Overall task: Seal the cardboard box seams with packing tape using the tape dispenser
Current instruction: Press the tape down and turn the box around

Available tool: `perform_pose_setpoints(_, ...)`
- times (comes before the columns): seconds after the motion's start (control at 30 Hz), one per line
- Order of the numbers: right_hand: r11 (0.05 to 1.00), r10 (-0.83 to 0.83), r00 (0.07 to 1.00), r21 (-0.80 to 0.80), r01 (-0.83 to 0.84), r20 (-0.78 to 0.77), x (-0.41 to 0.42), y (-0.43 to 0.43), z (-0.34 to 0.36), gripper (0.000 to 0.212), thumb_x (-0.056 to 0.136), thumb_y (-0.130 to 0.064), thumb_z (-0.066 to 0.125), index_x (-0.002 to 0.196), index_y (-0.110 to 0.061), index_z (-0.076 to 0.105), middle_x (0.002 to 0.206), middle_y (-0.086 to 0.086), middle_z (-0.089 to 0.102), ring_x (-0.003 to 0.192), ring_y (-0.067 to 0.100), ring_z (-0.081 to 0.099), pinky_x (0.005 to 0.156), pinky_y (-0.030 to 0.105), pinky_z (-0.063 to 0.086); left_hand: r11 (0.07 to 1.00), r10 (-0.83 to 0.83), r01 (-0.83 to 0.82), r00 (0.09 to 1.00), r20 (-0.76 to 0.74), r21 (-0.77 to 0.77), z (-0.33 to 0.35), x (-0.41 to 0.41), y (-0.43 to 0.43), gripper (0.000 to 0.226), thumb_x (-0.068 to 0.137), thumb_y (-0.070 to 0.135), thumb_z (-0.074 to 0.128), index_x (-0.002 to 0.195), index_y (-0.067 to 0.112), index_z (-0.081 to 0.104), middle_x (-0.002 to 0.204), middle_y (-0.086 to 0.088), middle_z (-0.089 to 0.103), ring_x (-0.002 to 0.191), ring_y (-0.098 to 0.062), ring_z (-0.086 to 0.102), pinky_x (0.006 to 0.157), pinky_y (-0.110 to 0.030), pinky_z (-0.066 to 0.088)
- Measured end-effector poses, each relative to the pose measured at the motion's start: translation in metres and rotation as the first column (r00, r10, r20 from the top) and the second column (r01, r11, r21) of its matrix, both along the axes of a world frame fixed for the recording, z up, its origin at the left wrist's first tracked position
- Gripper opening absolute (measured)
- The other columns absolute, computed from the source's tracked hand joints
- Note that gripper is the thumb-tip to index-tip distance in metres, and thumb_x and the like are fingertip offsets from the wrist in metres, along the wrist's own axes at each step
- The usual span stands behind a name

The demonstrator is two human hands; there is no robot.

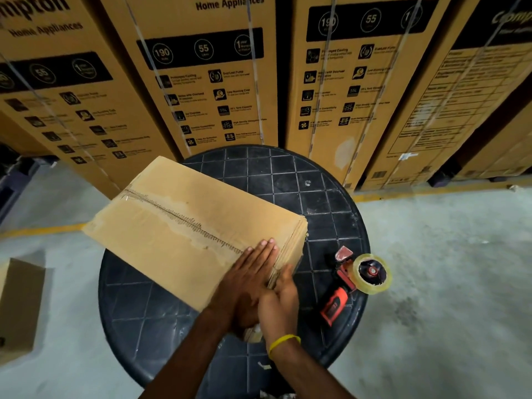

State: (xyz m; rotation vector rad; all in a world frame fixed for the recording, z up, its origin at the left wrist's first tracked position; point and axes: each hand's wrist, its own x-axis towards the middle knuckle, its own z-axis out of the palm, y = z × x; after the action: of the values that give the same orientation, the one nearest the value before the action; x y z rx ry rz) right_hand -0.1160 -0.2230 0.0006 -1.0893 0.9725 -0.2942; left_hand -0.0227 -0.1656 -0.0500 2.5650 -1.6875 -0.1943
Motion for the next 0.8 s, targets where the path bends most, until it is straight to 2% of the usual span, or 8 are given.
perform_pose_setpoints(0.1,0.998,-0.061,0.990,-0.013,0.060,-0.126,0.012,-0.008,0.004,0.068,0.084,-0.022,0.053,0.151,-0.021,0.044,0.134,0.002,0.066,0.115,0.017,0.065,0.108,0.041,0.049,0.999,0.013,-0.015,0.998,-0.062,-0.030,0.002,0.000,-0.001,0.092,0.088,0.053,0.044,0.162,0.006,0.014,0.171,-0.008,0.010,0.158,-0.022,0.006,0.125,-0.041,0.012)
perform_pose_setpoints(0.2,1.000,-0.016,0.986,-0.014,0.014,-0.165,0.024,-0.016,0.007,0.040,0.100,-0.024,0.046,0.137,-0.008,0.051,0.133,0.005,0.061,0.111,0.016,0.056,0.092,0.020,0.044,0.999,0.034,-0.034,0.999,-0.038,0.009,0.002,0.003,-0.004,0.094,0.084,0.055,0.043,0.160,0.006,0.023,0.169,-0.008,0.019,0.156,-0.024,0.018,0.122,-0.040,0.017)
perform_pose_setpoints(0.37,0.990,-0.084,0.965,0.089,0.109,-0.247,0.038,-0.029,0.010,0.052,0.075,-0.049,0.055,0.108,-0.011,0.067,0.107,0.009,0.074,0.099,0.030,0.069,0.096,0.045,0.056,0.999,0.021,-0.021,1.000,-0.021,0.031,-0.003,0.004,-0.007,0.111,0.073,0.063,0.044,0.161,0.004,0.010,0.168,-0.011,0.009,0.154,-0.029,0.025,0.122,-0.041,0.015)
perform_pose_setpoints(0.5,0.954,-0.074,0.987,0.278,0.112,-0.144,0.043,-0.053,0.001,0.055,0.054,-0.044,0.071,0.097,-0.011,0.079,0.097,0.011,0.080,0.092,0.035,0.075,0.088,0.044,0.058,1.000,-0.013,0.012,0.999,-0.039,-0.020,0.003,-0.001,0.000,0.123,0.066,0.065,0.051,0.163,0.013,-0.004,0.171,-0.007,-0.006,0.158,-0.023,-0.008,0.128,-0.040,0.001)
perform_pose_setpoints(0.6,0.898,-0.099,0.991,0.421,0.128,-0.091,0.038,-0.063,0.000,0.056,0.075,-0.049,0.061,0.111,-0.009,0.078,0.106,0.015,0.078,0.100,0.034,0.072,0.088,0.038,0.055,0.998,0.014,-0.013,1.000,0.017,-0.067,0.008,-0.010,0.003,0.118,0.068,0.062,0.049,0.163,0.011,0.001,0.171,-0.006,-0.008,0.158,-0.021,-0.008,0.126,-0.040,0.001)
perform_pose_setpoints(0.67,0.899,-0.070,0.997,0.433,0.071,-0.018,0.028,-0.067,-0.004,0.059,0.092,-0.056,0.049,0.117,-0.010,0.074,0.115,0.016,0.076,0.113,0.031,0.068,0.102,0.042,0.051,0.996,0.010,-0.009,1.000,0.004,-0.090,0.006,-0.007,0.003,0.110,0.075,0.058,0.046,0.163,0.012,-0.001,0.171,-0.005,-0.010,0.158,-0.020,-0.011,0.125,-0.041,0.001)
perform_pose_setpoints(0.73,0.946,-0.034,0.999,0.323,0.021,0.033,0.022,-0.061,-0.002,0.064,0.089,-0.066,0.055,0.128,-0.016,0.069,0.130,0.006,0.070,0.122,0.024,0.063,0.113,0.042,0.042,0.995,0.001,-0.005,0.999,-0.043,-0.102,0.003,0.000,0.003,0.098,0.083,0.051,0.042,0.163,0.014,0.000,0.171,-0.004,-0.009,0.158,-0.018,-0.011,0.126,-0.042,0.003)
perform_pose_setpoints(0.8,1.000,-0.003,0.999,-0.025,0.004,0.041,0.018,-0.042,0.009,0.074,0.085,-0.063,0.063,0.146,-0.023,0.052,0.141,-0.011,0.054,0.129,0.010,0.052,0.114,0.030,0.033,0.986,-0.032,0.015,0.995,-0.098,-0.165,0.004,0.001,0.005,0.079,0.094,0.042,0.036,0.164,0.016,0.008,0.172,-0.003,0.003,0.159,-0.019,0.000,0.126,-0.045,0.013)
